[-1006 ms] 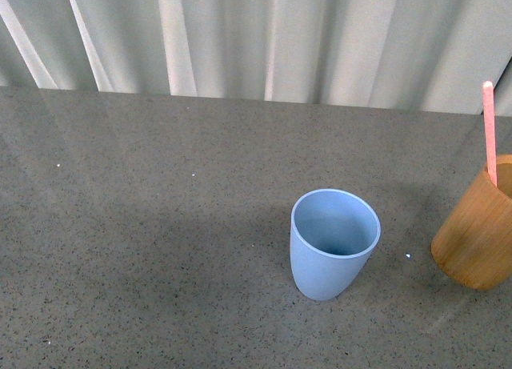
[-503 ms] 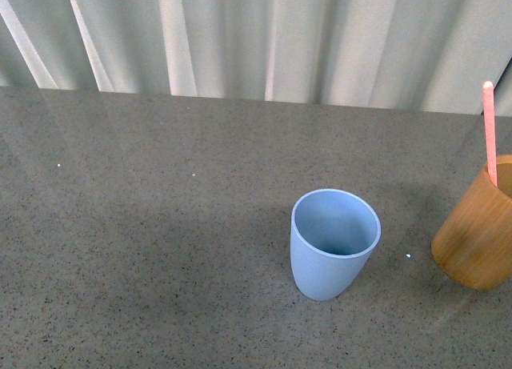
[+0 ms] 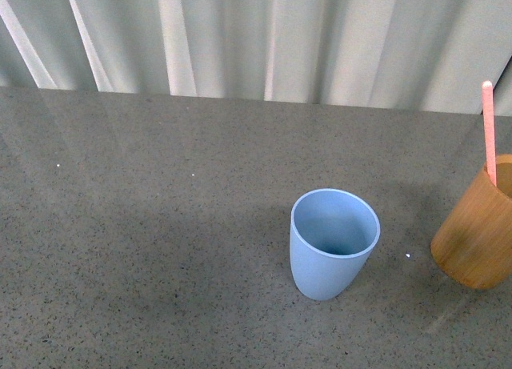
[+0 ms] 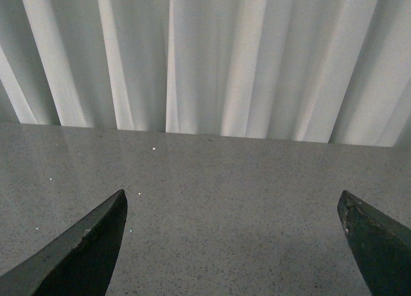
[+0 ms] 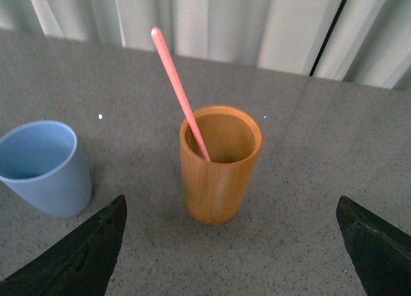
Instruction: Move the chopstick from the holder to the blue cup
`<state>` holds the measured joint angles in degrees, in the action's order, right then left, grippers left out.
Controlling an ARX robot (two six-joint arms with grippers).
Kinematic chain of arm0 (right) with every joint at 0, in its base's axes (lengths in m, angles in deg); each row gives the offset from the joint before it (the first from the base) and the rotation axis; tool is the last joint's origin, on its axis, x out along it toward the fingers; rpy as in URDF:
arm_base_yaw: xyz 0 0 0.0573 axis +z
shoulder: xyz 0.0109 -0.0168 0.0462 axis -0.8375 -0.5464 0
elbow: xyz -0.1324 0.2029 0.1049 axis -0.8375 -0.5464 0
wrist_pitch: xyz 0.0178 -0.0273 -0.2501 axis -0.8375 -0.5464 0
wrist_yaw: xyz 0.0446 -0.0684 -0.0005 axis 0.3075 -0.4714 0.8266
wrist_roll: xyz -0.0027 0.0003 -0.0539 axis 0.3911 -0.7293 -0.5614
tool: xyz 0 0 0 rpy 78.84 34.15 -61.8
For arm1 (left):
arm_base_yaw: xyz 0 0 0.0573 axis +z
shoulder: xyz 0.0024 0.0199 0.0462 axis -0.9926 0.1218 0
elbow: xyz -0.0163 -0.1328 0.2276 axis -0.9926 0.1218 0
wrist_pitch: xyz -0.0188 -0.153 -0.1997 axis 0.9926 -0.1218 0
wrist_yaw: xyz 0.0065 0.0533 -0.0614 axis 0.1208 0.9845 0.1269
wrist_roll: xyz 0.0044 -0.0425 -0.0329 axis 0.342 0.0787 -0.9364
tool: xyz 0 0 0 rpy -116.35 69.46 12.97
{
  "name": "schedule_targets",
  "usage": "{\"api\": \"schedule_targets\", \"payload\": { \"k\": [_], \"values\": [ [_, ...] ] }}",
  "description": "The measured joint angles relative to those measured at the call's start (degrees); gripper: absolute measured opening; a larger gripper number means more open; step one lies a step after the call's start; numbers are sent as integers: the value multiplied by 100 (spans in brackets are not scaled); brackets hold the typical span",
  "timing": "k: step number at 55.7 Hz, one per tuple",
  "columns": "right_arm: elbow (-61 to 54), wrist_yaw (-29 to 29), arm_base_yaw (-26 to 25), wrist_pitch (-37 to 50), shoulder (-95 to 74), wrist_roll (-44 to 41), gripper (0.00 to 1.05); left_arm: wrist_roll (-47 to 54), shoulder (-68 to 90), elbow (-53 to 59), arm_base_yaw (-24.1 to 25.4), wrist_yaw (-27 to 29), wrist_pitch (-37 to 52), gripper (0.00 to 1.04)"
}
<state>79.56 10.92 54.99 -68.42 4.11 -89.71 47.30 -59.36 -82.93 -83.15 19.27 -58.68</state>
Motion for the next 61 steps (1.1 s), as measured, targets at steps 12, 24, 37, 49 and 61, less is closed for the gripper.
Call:
{"api": "schedule_targets", "payload": {
  "k": [12, 24, 37, 49, 61],
  "values": [
    [118, 55, -15, 1864, -2378, -758, 95, 0, 0, 0, 0, 0, 0, 98],
    [319, 297, 57, 3751, -4452, -1104, 95, 2, 0, 0, 0, 0, 0, 98],
    [828, 313, 278, 4996, -5895, -1045, 95, 0, 0, 0, 0, 0, 0, 98],
    [1257, 116, 612, 5740, -6929, -988, 95, 0, 0, 0, 0, 0, 0, 98],
    [1488, 68, 715, 6120, -7499, -984, 95, 2, 0, 0, 0, 0, 0, 98]
  ]
}}
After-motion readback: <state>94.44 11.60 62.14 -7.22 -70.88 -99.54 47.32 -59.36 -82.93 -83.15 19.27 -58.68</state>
